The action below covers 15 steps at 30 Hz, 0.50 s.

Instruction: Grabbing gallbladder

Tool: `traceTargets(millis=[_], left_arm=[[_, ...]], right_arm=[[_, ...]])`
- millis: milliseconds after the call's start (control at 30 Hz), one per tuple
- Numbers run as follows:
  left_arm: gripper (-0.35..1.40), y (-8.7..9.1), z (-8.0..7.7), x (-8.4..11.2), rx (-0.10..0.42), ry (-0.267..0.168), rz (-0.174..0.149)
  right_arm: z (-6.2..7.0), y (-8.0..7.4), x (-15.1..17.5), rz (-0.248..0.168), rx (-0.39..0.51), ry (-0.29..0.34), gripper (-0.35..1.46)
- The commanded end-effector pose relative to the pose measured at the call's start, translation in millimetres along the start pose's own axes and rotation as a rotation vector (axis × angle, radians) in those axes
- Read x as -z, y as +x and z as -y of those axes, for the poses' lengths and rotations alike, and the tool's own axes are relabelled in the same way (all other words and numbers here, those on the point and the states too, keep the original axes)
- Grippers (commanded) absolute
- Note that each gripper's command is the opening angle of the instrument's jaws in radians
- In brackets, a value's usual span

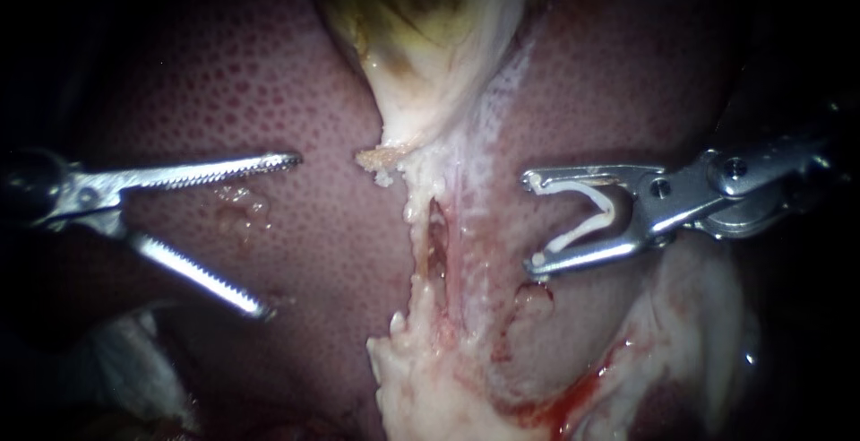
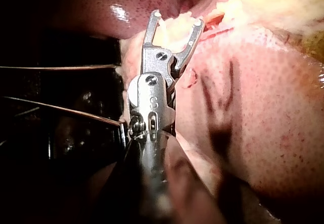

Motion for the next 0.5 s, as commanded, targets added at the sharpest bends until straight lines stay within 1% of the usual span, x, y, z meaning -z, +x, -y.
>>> traceTargets(millis=[33,133,167,233,267,333,367,433,467,500], left_arm=[[1.06,0.0,0.0,-0.1,0.000,0.001,0.000],[1.02,0.1,0.1,-0.3,0.000,0.014,0.005],[0.99,0.1,0.1,-0.5,0.006,0.027,0.009],[0.92,0.1,0.2,-0.7,0.031,0.048,0.015],[0.87,0.1,0.4,-1.0,0.055,0.058,0.016],[0.84,0.1,0.8,-1.5,0.074,0.077,0.021],[0.81,0.0,1.0,-1.9,0.099,0.099,0.026],[0.79,0.0,1.6,-2.5,0.102,0.119,0.032],[0.77,-0.1,2.0,-2.9,0.110,0.129,0.034],[0.74,-0.1,2.2,-3.2,0.130,0.140,0.035]], right_arm=[[0.0,0.0,0.0,0.000,0.000,0.000,0.60],[0.0,0.0,0.0,0.000,0.000,0.000,0.60],[-0.1,-0.1,0.0,0.000,0.000,0.000,0.60],[-0.1,-0.1,0.0,0.000,0.000,-0.001,0.60],[-0.1,-0.1,0.0,0.000,0.000,-0.001,0.60],[-0.1,-0.1,0.0,0.000,0.000,-0.001,0.60],[-0.1,-0.1,0.0,0.000,0.000,-0.001,0.60],[-0.2,-0.1,-0.1,0.000,0.000,-0.001,0.60],[-0.2,-0.1,-0.1,0.000,-0.001,-0.002,0.60],[-0.2,-0.1,-0.1,0.000,-0.001,-0.002,0.60]])
